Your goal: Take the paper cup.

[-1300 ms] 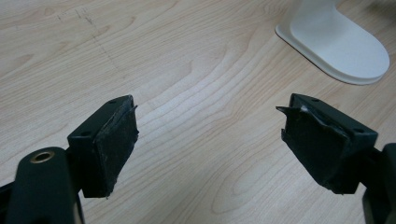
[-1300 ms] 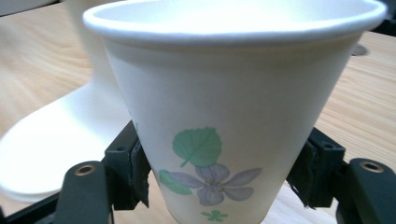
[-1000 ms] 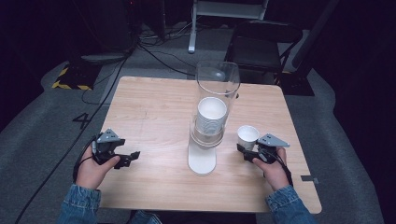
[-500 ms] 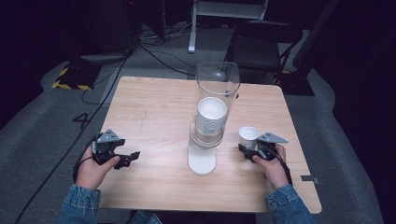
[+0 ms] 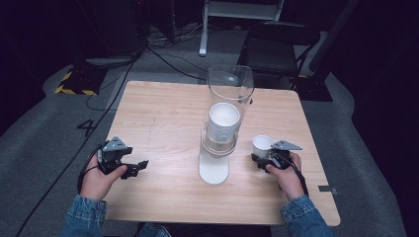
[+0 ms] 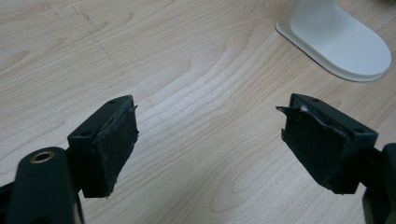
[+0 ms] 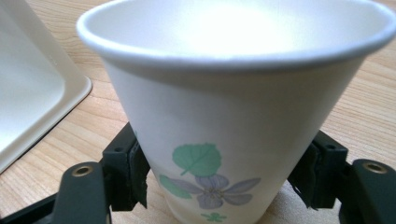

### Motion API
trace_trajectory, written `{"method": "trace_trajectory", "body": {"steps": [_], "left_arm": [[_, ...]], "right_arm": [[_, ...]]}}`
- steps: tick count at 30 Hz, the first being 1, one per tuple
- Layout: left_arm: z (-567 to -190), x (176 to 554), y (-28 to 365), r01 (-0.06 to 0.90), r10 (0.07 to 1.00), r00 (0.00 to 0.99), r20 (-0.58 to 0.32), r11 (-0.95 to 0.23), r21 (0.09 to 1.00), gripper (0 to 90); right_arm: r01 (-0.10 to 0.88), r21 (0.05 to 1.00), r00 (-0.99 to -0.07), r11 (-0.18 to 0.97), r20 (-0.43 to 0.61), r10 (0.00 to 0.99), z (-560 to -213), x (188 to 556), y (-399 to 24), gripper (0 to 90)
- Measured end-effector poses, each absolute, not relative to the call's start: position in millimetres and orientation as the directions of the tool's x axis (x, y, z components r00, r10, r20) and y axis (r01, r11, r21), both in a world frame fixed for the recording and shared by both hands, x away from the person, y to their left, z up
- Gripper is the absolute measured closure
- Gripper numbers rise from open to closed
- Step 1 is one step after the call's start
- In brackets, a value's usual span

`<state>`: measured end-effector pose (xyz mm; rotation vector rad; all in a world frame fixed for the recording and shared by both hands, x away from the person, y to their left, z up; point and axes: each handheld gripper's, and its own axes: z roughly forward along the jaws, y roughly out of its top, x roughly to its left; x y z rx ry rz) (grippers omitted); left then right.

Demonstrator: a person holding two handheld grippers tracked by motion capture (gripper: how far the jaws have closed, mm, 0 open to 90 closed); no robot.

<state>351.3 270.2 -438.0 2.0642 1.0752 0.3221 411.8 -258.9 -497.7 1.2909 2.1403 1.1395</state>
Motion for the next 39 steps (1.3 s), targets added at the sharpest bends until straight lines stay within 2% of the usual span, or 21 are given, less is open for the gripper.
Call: {"method": "trace_trajectory", "body": {"steps": [5,9,13,18,28,39], "left_arm": [[-438.5,351.7,270.2,0.589,0.781,0.612,-0.122,-0.348,0.73,17.9],[-438.7,351.7,270.2,0.588,0.78,0.613,-0.123,-0.347,0.73,17.8],[-438.7,351.8,270.6,0.587,0.78,0.613,-0.124,-0.345,0.732,17.8],[-438.3,351.9,271.5,0.586,0.78,0.614,-0.123,-0.346,0.733,17.9],[-436.6,351.4,271.8,0.586,0.782,0.61,-0.125,-0.339,0.736,17.8],[-435.5,351.4,269.1,0.582,0.776,0.618,-0.122,-0.348,0.735,17.8]], "right_arm": [[0.55,0.798,-0.502,0.247,0.08,0.861,-498.4,412.5,-259.0,26.7],[0.549,0.799,-0.5,0.245,0.08,0.862,-497.7,412.1,-260.3,18.7],[0.546,0.8,-0.504,0.247,0.078,0.86,-495.9,410.3,-261.6,16.1],[0.541,0.806,-0.5,0.24,0.079,0.863,-491.9,405.6,-263.9,15.9],[0.539,0.789,-0.519,0.293,0.037,0.854,-481.5,390.6,-269.4,15.9],[0.498,0.809,-0.553,0.312,0.019,0.833,-461.3,363.4,-283.6,15.9]]}}
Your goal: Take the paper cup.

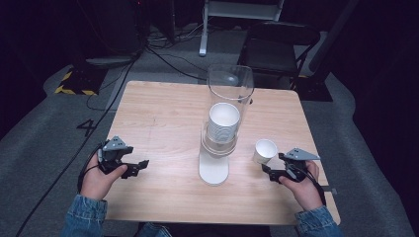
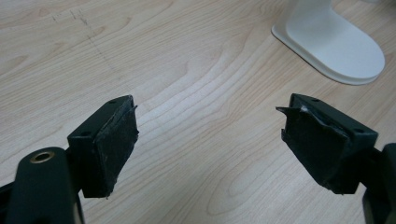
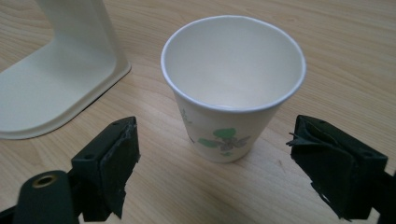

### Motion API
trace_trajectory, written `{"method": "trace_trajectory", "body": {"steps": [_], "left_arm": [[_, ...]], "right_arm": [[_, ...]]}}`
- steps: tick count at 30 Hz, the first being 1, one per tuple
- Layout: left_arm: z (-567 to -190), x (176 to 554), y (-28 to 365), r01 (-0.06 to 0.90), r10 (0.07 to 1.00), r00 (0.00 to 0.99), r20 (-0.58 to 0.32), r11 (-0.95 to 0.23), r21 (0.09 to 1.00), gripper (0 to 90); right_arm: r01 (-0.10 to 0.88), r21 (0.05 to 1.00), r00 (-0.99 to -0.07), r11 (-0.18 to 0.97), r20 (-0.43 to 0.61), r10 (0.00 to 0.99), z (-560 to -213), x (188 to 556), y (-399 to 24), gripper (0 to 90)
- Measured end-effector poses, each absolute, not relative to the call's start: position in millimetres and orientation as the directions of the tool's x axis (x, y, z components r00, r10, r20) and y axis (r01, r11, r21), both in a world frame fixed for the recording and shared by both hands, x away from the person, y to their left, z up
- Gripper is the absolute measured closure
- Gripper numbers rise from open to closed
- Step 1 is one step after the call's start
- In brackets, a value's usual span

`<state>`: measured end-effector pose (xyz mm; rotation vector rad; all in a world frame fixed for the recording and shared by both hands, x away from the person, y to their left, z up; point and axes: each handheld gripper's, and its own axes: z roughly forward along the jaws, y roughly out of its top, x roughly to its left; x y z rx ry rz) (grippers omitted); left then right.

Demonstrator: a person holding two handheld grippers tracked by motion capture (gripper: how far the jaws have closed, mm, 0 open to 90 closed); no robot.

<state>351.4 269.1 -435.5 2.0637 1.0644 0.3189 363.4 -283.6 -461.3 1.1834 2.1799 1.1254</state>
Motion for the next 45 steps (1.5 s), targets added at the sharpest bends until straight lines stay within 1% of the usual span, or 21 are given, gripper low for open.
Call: {"method": "trace_trajectory", "body": {"steps": [7,14,15,20,21,22,24,25,28,34,35,39,41,45], "left_arm": [[-439.5,350.6,269.8,0.599,0.783,0.608,-0.13,-0.345,0.723,17.8],[-442.3,348.1,270.8,0.602,0.785,0.607,-0.124,-0.352,0.716,17.8],[-443.3,347.5,271.3,0.606,0.789,0.602,-0.128,-0.346,0.717,17.8],[-448.9,348.7,274.5,0.619,0.797,0.589,-0.131,-0.341,0.708,17.8],[-449.6,349.6,274.9,0.625,0.797,0.59,-0.129,-0.35,0.698,17.8],[-450.7,350.3,274.5,0.623,0.8,0.588,-0.12,-0.354,0.697,17.8],[-454.2,351.4,274.9,0.63,0.801,0.585,-0.128,-0.349,0.694,17.8],[-454.2,351.4,274.9,0.63,0.801,0.585,-0.128,-0.349,0.694,17.7],[-460.1,352.4,276.0,0.648,0.816,0.563,-0.13,-0.338,0.683,17.6],[-473.0,353.9,275.2,0.674,0.839,0.531,-0.115,-0.337,0.657,17.6],[-479.2,355.4,275.7,0.673,0.851,0.518,-0.089,-0.341,0.656,17.6],[-487.6,356.9,275.4,0.676,0.866,0.495,-0.072,-0.332,0.658,17.9],[-491.4,357.5,276.0,0.68,0.867,0.492,-0.076,-0.328,0.655,17.9],[-497.3,358.8,275.4,0.673,0.869,0.492,-0.055,-0.339,0.658,17.8]], "right_arm": [[0.481,0.833,-0.527,0.272,0.028,0.849,-442.6,345.5,-310.4,15.8],[0.506,0.835,-0.466,0.214,0.056,0.883,-443.4,345.0,-339.4,15.8],[0.52,0.831,-0.442,0.199,0.062,0.895,-445.8,346.7,-348.9,15.8],[0.557,0.811,-0.396,0.181,0.067,0.916,-454.3,351.5,-365.5,15.8],[0.563,0.807,-0.38,0.18,0.06,0.923,-457.6,353.3,-369.0,15.9],[0.584,0.793,-0.342,0.172,0.048,0.938,-464.9,356.8,-375.5,15.9],[0.603,0.78,-0.313,0.168,0.038,0.949,-470.0,359.7,-379.4,16.0],[0.603,0.78,-0.313,0.168,0.038,0.949,-470.0,359.7,-379.4,16.0],[0.629,0.764,-0.262,0.141,0.038,0.964,-478.3,367.1,-382.6,16.6],[0.642,0.752,-0.25,0.148,0.023,0.968,-484.0,375.8,-379.3,17.9],[0.644,0.75,-0.23,0.148,0.005,0.973,-486.7,380.3,-377.4,17.9],[0.668,0.732,-0.217,0.134,0.019,0.976,-489.9,385.9,-375.3,17.6],[0.667,0.732,-0.218,0.136,0.017,0.976,-491.7,388.8,-372.9,17.1],[0.668,0.727,-0.263,0.157,0.033,0.964,-497.0,393.4,-368.3,16.2]]}}
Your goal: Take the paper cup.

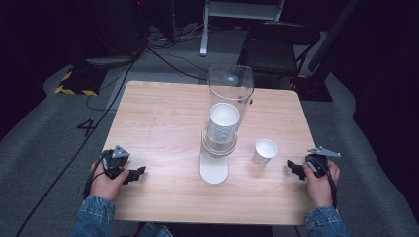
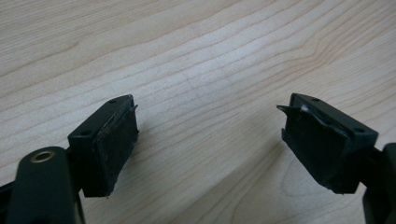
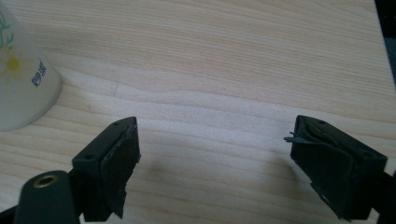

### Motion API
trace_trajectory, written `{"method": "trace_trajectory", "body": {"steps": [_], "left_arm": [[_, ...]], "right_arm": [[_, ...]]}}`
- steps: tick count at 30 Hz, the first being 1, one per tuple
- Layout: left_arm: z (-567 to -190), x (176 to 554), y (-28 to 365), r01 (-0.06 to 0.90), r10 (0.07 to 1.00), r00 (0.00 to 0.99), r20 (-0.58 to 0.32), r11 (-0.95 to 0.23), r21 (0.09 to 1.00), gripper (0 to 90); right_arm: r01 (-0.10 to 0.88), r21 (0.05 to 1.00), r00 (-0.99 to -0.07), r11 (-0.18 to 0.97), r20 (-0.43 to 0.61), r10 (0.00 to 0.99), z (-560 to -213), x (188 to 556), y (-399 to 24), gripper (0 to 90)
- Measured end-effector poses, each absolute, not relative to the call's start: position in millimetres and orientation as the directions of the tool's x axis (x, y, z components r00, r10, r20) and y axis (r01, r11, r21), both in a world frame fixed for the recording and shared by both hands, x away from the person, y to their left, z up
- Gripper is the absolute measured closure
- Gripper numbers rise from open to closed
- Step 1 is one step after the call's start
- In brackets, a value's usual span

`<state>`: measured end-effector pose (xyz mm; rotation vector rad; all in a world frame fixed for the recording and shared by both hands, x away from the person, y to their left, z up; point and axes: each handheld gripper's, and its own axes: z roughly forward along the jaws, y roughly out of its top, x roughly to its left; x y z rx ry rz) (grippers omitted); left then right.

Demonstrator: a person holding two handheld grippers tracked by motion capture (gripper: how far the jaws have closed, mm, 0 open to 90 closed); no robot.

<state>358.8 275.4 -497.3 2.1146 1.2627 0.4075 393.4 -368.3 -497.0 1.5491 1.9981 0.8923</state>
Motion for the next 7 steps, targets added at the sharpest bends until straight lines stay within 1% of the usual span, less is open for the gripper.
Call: {"method": "trace_trajectory", "body": {"steps": [7], "left_arm": [[-498.8,359.8,272.9,0.665,0.869,0.493,-0.046,-0.342,0.663,16.9]], "right_arm": [[0.646,0.747,-0.268,0.16,0.026,0.963,-503.9,395.0,-366.5,16.0]]}}
